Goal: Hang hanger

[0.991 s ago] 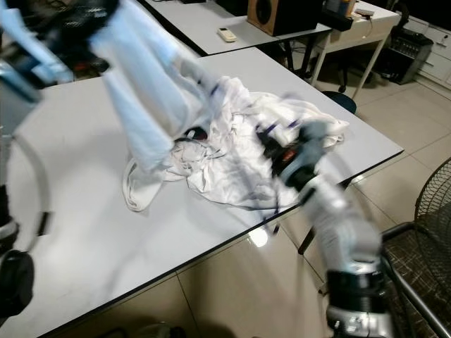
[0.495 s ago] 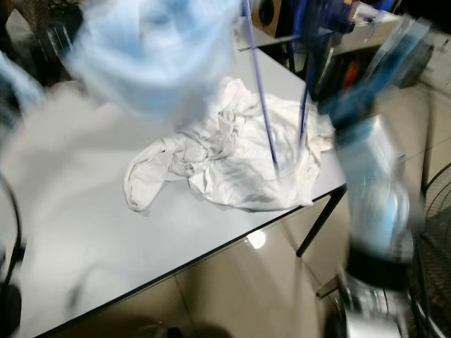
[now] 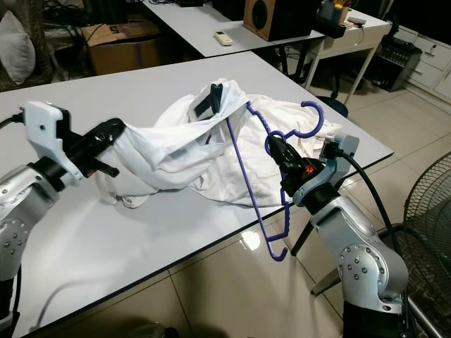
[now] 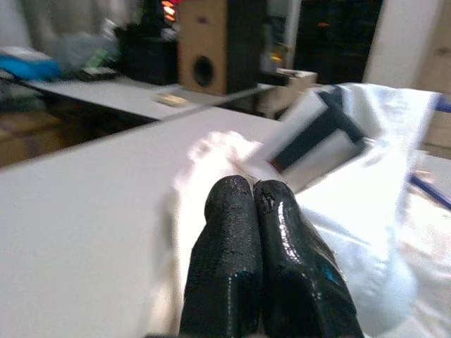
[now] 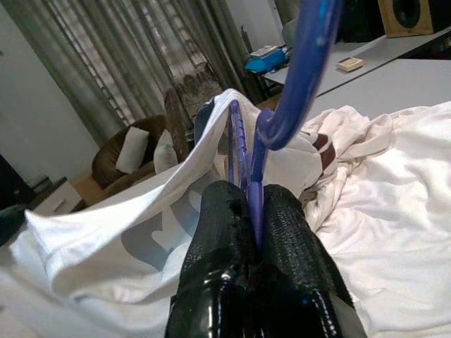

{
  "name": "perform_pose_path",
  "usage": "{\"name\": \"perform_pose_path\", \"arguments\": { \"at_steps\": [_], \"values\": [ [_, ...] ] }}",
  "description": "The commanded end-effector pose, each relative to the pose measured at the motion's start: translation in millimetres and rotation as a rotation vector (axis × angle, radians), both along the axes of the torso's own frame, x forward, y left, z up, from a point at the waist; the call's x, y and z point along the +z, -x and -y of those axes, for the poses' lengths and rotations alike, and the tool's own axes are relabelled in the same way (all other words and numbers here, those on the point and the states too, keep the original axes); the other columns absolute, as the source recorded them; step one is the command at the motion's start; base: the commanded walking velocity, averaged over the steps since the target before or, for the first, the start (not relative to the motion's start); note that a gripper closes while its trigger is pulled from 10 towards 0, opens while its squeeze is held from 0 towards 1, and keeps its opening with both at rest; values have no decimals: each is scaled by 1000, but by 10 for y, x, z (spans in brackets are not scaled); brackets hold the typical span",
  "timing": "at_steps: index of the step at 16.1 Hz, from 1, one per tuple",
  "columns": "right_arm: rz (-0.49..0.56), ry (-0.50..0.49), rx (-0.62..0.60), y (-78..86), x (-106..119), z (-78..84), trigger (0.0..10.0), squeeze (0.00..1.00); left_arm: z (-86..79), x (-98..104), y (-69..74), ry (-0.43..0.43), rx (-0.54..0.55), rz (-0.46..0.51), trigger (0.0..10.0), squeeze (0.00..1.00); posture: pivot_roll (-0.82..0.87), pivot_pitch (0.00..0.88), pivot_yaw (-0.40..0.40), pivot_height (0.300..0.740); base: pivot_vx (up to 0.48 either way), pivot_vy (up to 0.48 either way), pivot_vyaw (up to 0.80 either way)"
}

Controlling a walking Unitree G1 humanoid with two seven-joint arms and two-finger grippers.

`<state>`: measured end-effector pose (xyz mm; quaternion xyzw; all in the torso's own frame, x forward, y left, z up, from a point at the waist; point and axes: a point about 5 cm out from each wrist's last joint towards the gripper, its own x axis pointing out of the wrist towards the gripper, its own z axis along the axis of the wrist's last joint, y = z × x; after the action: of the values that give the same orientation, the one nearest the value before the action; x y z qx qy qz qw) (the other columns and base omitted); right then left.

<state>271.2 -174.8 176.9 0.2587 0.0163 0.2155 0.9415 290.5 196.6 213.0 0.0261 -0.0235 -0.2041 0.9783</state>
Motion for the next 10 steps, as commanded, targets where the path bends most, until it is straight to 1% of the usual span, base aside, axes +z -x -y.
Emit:
{"name": "perform_pose_path", "arguments": {
  "at_steps": [1, 2, 3, 4, 5, 6, 7, 8, 9, 10],
  "values": [
    [5, -14, -3, 19, 27, 26, 10000, 0, -28, 15, -14, -38, 5, 4, 10000, 0, -115, 0, -21, 740, 0, 0, 0],
    [4, -21, 27, 28, 26, -12, 10000, 0, -54, -79, 23, -127, -47, -32, 10000, 1000, -115, 0, -20, 740, 0, 0, 0],
    [4, -22, 36, 32, 26, -24, 10000, 0, -60, -109, 38, -154, -64, -44, 10000, 1000, -115, 0, -20, 740, 0, 0, 0],
    [0, -13, 84, 38, 26, -101, 10000, 0, -168, -218, 79, -266, -68, -102, 10000, 1000, -117, 0, -24, 740, 0, 0, 0],
    [-4, -9, 100, 34, 23, -127, 10000, 0, -190, -244, 94, -313, -88, -117, 10000, 1000, -116, 0, -25, 740, 0, 0, 0],
    [-12, -1, 118, 21, 18, -166, 10000, 0, -185, -279, 133, -383, -157, -142, 10000, 1000, -114, 0, -29, 740, 0, 0, 0],
    [-12, -1, 118, 21, 18, -166, 10000, 0, -185, -279, 133, -383, -157, -142, 10000, 1000, -114, 0, -29, 740, 0, 0, 0],
    [-17, -1, 124, 10, 18, -185, 10000, 0, -181, -299, 156, -419, -191, -158, 10000, 1000, -112, 0, -30, 740, 0, 0, 0],
    [-20, 0, 135, -2, 21, -210, 10000, 0, -152, -308, 193, -417, -242, -180, 10000, 1000, -110, 0, -32, 740, 0, 0, 0],
    [-25, 3, 158, -19, 28, -259, 10000, 0, -25, -249, 259, -320, -346, -193, 10000, 1000, -108, 0, -34, 740, 0, 0, 0]
  ]
}}
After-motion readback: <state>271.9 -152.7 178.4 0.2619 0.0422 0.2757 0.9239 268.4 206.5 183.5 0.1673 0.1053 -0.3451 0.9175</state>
